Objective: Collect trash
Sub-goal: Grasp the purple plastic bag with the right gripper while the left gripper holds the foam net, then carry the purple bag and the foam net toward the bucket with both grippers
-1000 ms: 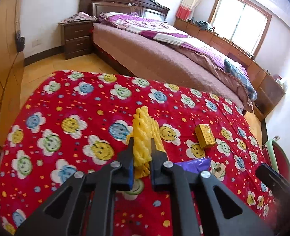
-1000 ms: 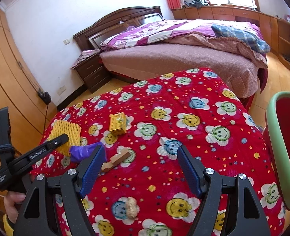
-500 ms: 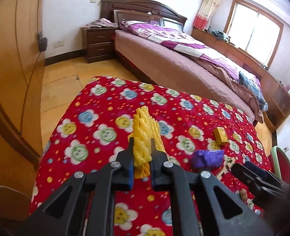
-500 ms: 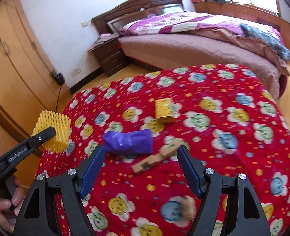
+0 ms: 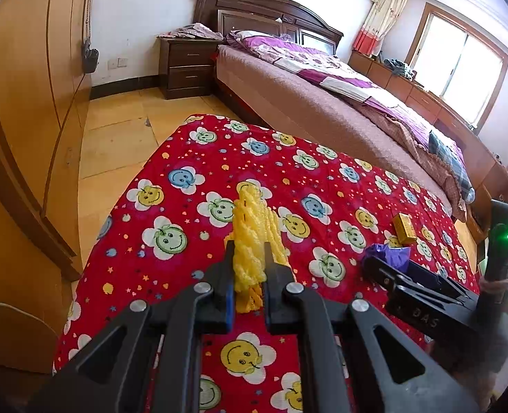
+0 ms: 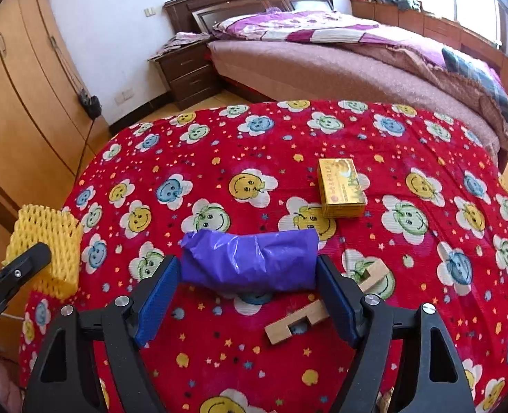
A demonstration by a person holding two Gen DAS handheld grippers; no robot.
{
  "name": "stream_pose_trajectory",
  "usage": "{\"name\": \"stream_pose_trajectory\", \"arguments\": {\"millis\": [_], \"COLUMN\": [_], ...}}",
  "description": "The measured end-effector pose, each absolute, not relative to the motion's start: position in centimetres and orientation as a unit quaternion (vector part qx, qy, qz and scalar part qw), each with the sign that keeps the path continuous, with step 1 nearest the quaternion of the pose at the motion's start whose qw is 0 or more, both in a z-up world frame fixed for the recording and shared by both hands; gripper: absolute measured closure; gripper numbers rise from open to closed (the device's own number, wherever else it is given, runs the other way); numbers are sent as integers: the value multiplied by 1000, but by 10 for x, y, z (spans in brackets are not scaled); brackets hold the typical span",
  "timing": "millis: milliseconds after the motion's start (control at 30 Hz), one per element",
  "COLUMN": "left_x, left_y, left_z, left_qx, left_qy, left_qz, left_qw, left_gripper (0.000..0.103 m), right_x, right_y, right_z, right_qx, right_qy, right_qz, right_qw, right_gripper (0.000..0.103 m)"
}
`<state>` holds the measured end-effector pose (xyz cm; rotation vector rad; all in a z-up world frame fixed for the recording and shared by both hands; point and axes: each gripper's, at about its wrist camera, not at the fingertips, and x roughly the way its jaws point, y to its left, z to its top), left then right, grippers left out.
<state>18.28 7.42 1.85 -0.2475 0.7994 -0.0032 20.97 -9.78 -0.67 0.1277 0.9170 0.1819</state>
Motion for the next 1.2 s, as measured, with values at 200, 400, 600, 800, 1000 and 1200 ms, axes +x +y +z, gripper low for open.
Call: {"name": "stream_pose_trajectory", "arguments": {"millis": [200, 400, 600, 800, 1000, 1200], "left_x": [181, 175, 165, 154, 141, 128], "left_y": [72, 68, 64, 56, 46, 32], "left_z": [19, 23, 32, 40, 46, 51], "left_qx": [-124, -124, -127, -136, -139, -138], "left_qy": [387, 384, 376, 370, 366, 365], "left_qz": [-6, -13, -20, -33, -47, -65], "left_qw": [914, 915, 918, 919, 919, 919], "left_gripper": [92, 92, 92, 92, 92, 92], "right_x": [207, 204, 188, 159, 127, 101], "right_y": [-95, -101, -113, -124, -138, -160], "right_z": [-9, -9, 6, 31, 50, 63], "right_qx": [53, 68, 100, 118, 138, 155], "right_qy": [439, 440, 431, 401, 377, 364], "right_qz": [81, 85, 102, 115, 117, 106], "right_qw": [893, 891, 891, 901, 908, 912], "right_gripper": [26, 31, 31, 31, 31, 31]}}
